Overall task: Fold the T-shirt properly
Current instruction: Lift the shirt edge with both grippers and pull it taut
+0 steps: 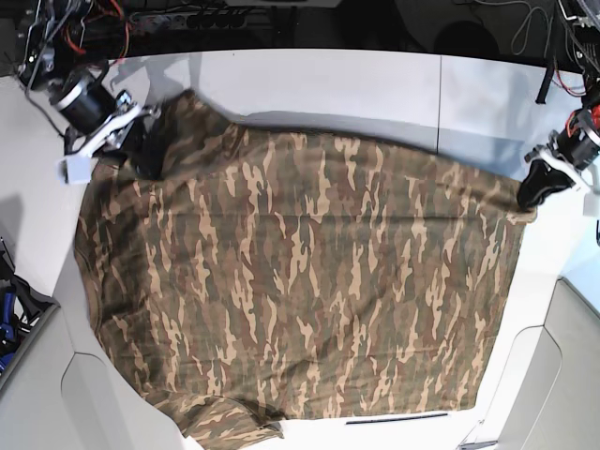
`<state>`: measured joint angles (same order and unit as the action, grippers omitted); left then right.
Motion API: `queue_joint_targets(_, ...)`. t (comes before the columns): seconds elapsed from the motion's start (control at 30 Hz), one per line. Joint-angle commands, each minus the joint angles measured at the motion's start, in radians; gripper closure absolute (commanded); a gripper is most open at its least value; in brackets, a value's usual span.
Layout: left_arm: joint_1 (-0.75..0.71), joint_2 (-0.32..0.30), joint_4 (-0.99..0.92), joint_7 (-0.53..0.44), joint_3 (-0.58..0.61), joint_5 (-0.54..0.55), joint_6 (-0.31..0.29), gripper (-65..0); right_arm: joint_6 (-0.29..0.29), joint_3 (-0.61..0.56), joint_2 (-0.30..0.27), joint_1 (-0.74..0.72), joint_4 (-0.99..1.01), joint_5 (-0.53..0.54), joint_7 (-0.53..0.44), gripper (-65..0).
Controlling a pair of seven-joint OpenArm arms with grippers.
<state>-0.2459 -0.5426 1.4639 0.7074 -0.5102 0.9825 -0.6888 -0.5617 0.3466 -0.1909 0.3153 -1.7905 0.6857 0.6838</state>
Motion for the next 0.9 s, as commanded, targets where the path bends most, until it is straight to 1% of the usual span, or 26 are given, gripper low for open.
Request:
queue_joint_targets(0.0, 0.028, -0.022, 0.008, -0.031, -0.007, 0.006, -0.009, 0.0, -0.003, 0.005, -0.008, -0.035, -0.004, 0.003, -0.021, 0.0)
queue_joint_targets(0.1, 0.087, -0.022, -0.014, -0.069, 0.006, -0.046, -0.009, 0.0, -0.003, 0.005, -0.008, -0.133, 0.038, -0.015, -0.021, 0.0)
queue_joint_targets(0.2, 0.156, -0.022, -0.064, -0.112, 0.046, -0.108, -0.009, 0.0, -0.003, 0.005, -0.008, -0.247, 0.107, -0.05, -0.021, 0.0)
queue_joint_targets(0.3, 0.231, -0.022, -0.126, -0.15, 0.107, -0.18, -0.009, 0.0, -0.003, 0.005, -0.008, -0.364, 0.212, -0.072, -0.021, 0.0)
queue_joint_targets(0.43, 0.319, -0.022, -0.21, -0.188, 0.175, -0.269, -0.009, 0.0, -0.005, 0.005, -0.008, -0.493, 0.369, -0.073, -0.021, 0.0)
queue_joint_targets(0.53, 0.381, -0.022, -0.288, -0.216, 0.203, -0.293, -0.009, 0.0, -0.012, 0.005, -0.008, -0.582, 0.468, -0.079, -0.034, 0.0)
queue_joint_targets(0.63, 0.442, -0.022, -0.359, -0.225, 0.21, -0.293, -0.009, 0.0, -0.012, 0.005, -0.008, -0.662, 0.543, -0.085, -0.037, 0.0)
queue_joint_targets(0.7, 0.476, -0.023, -0.391, -0.225, 0.21, -0.293, -0.009, 0.0, -0.012, 0.002, -0.008, -0.71, 0.589, -0.108, -0.041, 0.0)
queue_joint_targets(0.87, 0.518, -0.019, -0.418, -0.226, 0.21, -0.308, -0.009, 0.0, -0.012, -0.031, -0.008, -0.797, 0.704, -0.172, -0.099, 0.0)
